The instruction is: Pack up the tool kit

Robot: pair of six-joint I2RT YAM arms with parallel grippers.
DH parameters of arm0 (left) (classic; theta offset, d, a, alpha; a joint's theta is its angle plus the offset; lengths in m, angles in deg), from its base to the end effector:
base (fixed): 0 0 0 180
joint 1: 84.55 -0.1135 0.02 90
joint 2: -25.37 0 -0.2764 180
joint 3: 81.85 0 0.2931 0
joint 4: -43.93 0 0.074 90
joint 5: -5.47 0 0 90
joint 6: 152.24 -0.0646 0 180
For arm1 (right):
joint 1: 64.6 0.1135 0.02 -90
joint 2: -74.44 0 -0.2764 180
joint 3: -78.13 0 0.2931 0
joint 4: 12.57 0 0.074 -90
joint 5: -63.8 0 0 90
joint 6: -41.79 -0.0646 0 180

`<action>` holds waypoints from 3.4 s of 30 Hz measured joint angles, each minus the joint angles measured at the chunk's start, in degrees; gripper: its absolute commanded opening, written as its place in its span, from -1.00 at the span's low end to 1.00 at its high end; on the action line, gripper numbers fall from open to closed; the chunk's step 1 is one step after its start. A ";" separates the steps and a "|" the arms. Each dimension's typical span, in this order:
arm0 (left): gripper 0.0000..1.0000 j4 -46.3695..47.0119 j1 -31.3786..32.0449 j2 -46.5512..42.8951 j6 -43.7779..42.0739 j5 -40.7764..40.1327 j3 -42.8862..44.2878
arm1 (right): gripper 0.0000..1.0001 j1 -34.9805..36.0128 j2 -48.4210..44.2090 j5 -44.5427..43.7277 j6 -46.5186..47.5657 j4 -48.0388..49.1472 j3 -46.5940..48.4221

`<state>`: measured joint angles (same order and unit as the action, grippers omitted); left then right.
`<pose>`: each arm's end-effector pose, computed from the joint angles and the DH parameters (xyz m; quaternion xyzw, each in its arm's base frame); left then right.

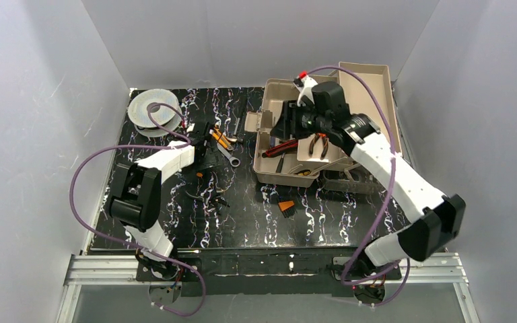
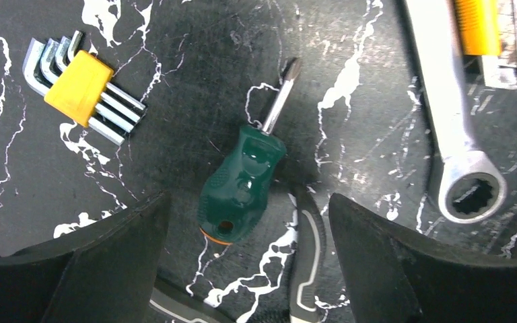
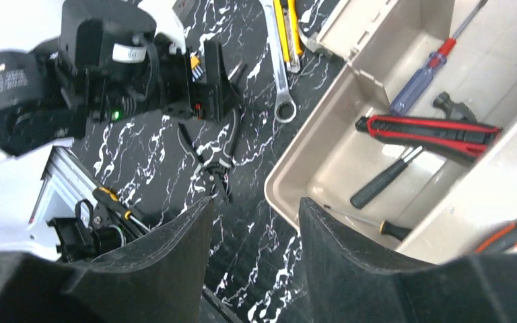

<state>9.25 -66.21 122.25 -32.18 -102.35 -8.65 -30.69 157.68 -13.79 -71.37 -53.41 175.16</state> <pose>0.3789 -0.1048 0.1548 -0.1390 0.9412 0.0255 0.3067 0.3194 0.2314 0.3955 -0.1356 0.8389 0.3289 0.4120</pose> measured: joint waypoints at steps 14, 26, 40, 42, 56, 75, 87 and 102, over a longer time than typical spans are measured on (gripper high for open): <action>-0.14 0.71 -4.27 4.54 0.68 4.87 1.31 | 0.07 -0.13 -17.54 -1.22 0.67 4.86 -16.53; -1.00 7.78 -7.65 -1.56 3.99 11.41 -6.21 | 0.05 -0.15 -31.00 -8.51 2.48 5.27 -26.27; -1.00 15.41 -0.09 -26.43 5.28 18.46 -7.75 | 0.04 -0.15 -32.48 -11.20 3.67 5.39 -28.26; -1.00 16.49 1.25 -26.24 5.29 20.39 -5.87 | 0.04 -0.15 -32.83 -11.20 3.66 5.53 -28.73; -1.00 21.38 11.29 -6.48 4.61 27.76 13.23 | 0.04 -0.15 -35.91 -13.76 3.65 5.31 -29.98; 0.11 10.33 11.38 28.73 5.12 34.36 44.80 | 0.04 -0.15 -37.29 -14.85 3.51 5.13 -31.16; 0.96 5.37 11.17 22.32 1.56 35.98 43.97 | 0.04 -0.15 -37.00 -14.85 2.70 5.13 -31.67; 0.97 1.59 7.01 -8.73 -0.84 13.01 22.43 | 0.04 -0.15 -33.42 -13.73 2.54 5.24 -31.70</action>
<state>10.84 -59.20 113.53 -33.02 -89.33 13.78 -30.84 124.26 -27.52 -68.84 -48.17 143.46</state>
